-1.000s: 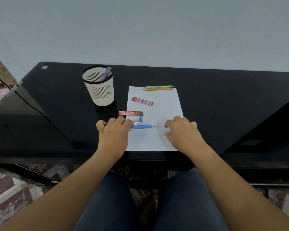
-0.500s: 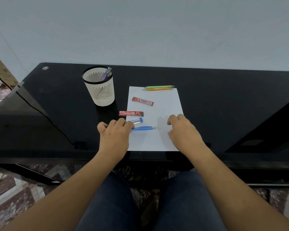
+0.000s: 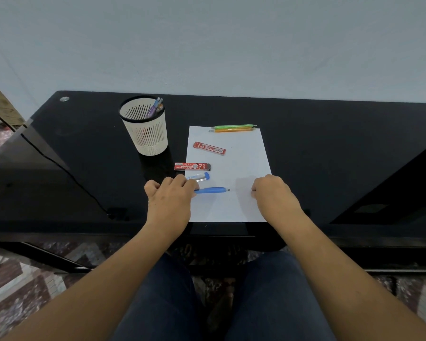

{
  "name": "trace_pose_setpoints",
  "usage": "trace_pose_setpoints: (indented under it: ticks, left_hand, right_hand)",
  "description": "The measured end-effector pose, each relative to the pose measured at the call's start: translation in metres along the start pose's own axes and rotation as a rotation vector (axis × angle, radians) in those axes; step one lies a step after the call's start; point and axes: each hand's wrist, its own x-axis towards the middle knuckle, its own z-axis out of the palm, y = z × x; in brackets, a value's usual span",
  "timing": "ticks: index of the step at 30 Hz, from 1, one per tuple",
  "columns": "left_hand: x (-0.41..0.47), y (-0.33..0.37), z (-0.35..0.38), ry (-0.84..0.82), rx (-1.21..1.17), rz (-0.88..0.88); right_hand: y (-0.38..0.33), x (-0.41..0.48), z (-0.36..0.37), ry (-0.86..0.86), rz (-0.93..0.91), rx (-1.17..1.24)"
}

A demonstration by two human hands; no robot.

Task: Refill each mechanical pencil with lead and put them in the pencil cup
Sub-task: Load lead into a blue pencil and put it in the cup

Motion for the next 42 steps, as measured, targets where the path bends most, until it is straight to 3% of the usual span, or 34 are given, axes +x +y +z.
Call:
trace_pose_setpoints:
  ticks: [5,12,42]
  left_hand:
    - [0.0,0.002,-0.001,0.007,0.006,0.01]
    - [0.001,0.002,-0.001,0.02,0.013,0.013]
    - [-0.003,0.0,-0.004,0.044,0.012,0.009]
  right_hand:
    - [-0.003,-0.004,-0.001,0.027,-0.082,-0.045]
    - [-0.018,-0.009,-0.007,0.076,-0.298,0.092]
    - [-0.026,-0.015,-0.014,0.057,-0.302,0.116]
